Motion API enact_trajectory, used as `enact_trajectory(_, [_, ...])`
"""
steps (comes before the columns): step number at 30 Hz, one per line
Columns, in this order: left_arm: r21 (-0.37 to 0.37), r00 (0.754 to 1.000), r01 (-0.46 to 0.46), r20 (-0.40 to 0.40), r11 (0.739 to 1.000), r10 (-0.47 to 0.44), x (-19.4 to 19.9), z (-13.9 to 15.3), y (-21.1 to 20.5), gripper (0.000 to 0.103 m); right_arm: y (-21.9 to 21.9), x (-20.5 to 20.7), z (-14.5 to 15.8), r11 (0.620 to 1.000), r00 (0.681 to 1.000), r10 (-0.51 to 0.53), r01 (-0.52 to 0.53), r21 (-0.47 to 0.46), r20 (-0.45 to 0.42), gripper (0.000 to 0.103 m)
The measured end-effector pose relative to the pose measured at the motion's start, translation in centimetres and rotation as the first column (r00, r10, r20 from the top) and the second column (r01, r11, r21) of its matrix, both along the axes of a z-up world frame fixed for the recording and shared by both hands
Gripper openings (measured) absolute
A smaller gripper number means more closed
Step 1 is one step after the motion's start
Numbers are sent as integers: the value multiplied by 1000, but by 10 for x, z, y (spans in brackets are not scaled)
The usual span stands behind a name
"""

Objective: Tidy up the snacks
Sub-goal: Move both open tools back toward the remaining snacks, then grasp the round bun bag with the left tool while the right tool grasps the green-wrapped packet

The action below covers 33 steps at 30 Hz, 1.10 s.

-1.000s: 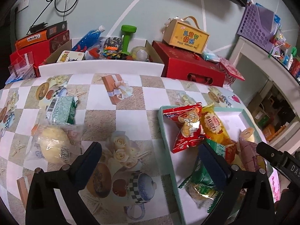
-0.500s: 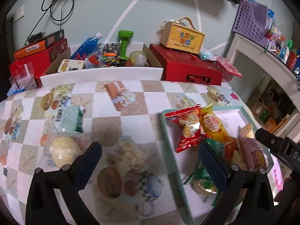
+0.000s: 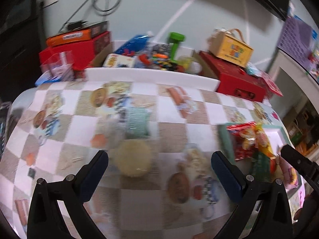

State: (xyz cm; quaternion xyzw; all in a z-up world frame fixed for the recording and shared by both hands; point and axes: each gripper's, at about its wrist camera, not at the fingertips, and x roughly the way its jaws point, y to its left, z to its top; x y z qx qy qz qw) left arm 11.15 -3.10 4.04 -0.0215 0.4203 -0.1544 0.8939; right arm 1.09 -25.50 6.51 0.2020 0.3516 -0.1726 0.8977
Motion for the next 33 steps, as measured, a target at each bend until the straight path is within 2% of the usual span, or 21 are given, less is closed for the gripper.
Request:
enact_trajectory(7, [1,996,-90,-21,996,90,7,-5,42,103,33,17,-2,996,996,91,-91,-1,6,103])
enact_trajectory(13, [-3,993,-113,-28,994,113,10,-6,57,103,73,39,-8,977,977,212,-212,-8,4,103])
enact_trajectory(18, [-9,993,-111,-42,994,110,16,-13,59,103,94,52,-16,964,964,264,-264,-28,-7,103])
enact_trajectory(23, [-12,993,-96,-64,995,95,26,-23,56,103,96,62,-29,963,963,264,-266,-40,-43,103])
enact_trajectory(33, [-18,993,-62,-103,998,60,43,-44,43,103,80,72,-39,974,974,219,-222,-52,-61,103])
